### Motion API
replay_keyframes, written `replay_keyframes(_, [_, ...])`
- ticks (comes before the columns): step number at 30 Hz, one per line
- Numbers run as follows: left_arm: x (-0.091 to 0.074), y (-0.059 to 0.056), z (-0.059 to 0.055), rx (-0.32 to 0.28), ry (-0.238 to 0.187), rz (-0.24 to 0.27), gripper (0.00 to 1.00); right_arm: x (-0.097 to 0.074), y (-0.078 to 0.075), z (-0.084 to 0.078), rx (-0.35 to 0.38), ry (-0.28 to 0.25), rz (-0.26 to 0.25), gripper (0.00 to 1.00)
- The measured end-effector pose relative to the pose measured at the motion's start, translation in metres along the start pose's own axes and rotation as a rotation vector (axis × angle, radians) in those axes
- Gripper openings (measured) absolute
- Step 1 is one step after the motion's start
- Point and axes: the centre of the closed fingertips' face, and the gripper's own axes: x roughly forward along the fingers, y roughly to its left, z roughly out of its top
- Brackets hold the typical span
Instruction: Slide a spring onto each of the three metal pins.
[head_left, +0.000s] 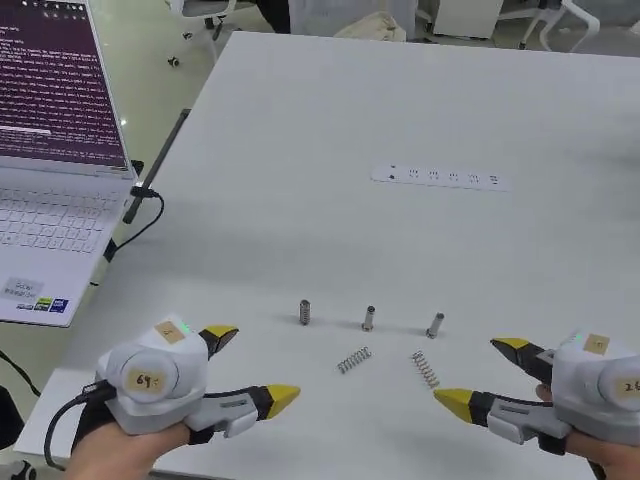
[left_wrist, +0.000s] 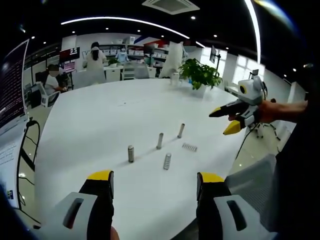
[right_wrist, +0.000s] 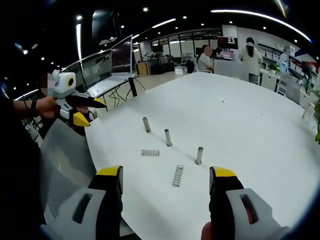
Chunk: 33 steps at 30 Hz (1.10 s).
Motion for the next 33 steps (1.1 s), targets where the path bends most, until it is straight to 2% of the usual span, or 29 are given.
replay_keyframes(9, [0.010,-0.003,0.006,0.031,0.010,-0.029,0.63,-0.004,-0.006,-0.001,0.001,0.003,-0.005,0.71])
replay_keyframes(18, [0.031,-0.009,0.011,0.080,0.039,-0.073,0.62,-0.010,-0.004,-0.002,-0.012,0.017,0.011,0.72])
replay_keyframes(26, [0.055,-0.017,0.013,0.103,0.066,-0.111,0.61,-0.012,0.004,-0.006,-0.006,0.018,0.035,0.74])
replay_keyframes(33, [0.073,-0.020,0.015,0.107,0.078,-0.130,0.60,-0.018,0.003,-0.010,-0.004,0.026,0.037,0.75])
